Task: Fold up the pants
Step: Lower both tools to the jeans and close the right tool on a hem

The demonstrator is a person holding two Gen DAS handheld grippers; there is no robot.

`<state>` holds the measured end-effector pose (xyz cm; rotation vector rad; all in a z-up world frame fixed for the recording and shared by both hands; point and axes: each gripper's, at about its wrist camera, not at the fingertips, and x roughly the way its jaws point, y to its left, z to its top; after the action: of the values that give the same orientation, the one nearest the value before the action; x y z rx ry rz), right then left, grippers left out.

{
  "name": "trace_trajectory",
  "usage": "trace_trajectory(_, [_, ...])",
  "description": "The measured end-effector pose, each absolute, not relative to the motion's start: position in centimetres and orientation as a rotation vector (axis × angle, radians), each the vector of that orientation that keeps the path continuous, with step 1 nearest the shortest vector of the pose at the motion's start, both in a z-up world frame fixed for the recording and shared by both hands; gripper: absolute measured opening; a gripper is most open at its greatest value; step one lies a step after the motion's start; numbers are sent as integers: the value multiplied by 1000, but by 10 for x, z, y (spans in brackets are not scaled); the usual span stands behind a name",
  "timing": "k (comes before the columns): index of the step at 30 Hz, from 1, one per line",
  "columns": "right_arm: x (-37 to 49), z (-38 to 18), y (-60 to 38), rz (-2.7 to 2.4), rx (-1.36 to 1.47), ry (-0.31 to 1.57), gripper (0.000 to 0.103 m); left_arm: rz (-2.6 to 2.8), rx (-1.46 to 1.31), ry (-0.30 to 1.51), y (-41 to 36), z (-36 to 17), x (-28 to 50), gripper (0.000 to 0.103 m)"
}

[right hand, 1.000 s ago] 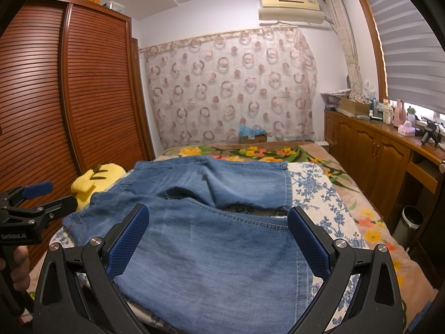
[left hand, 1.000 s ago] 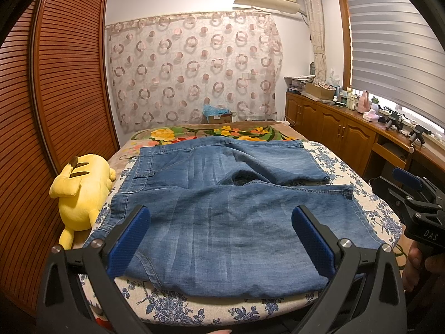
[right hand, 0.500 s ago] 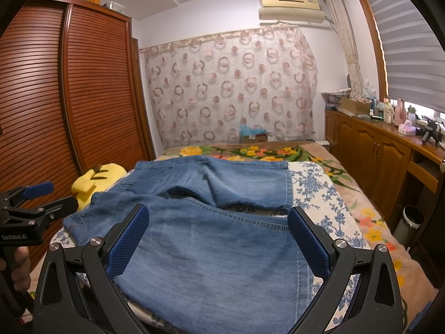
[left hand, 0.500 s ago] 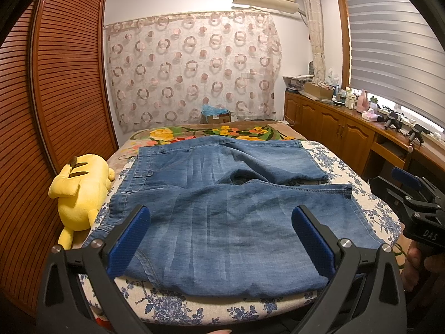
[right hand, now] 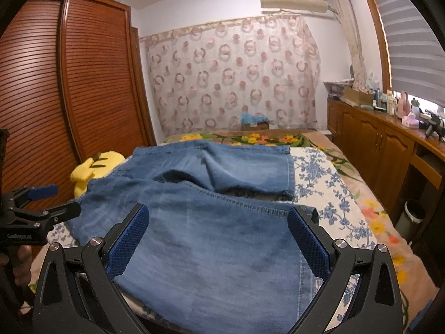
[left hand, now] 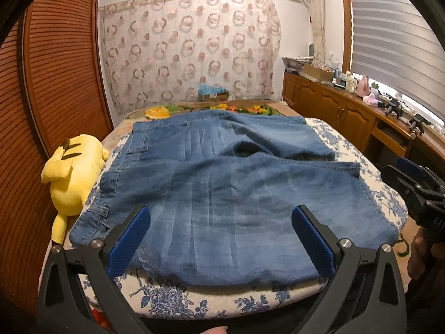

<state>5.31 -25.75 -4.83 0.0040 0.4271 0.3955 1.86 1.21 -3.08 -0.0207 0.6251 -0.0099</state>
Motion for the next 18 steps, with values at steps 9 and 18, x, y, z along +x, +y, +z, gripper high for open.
trace_trajectory(9, [66,-64,-264,377,-9,473,102,-16,-32,720,25,-57,32,103])
trace_trajectory(18, [79,-90,-282,328,-46,551,102,-1,-54,780,50,-77,40,103])
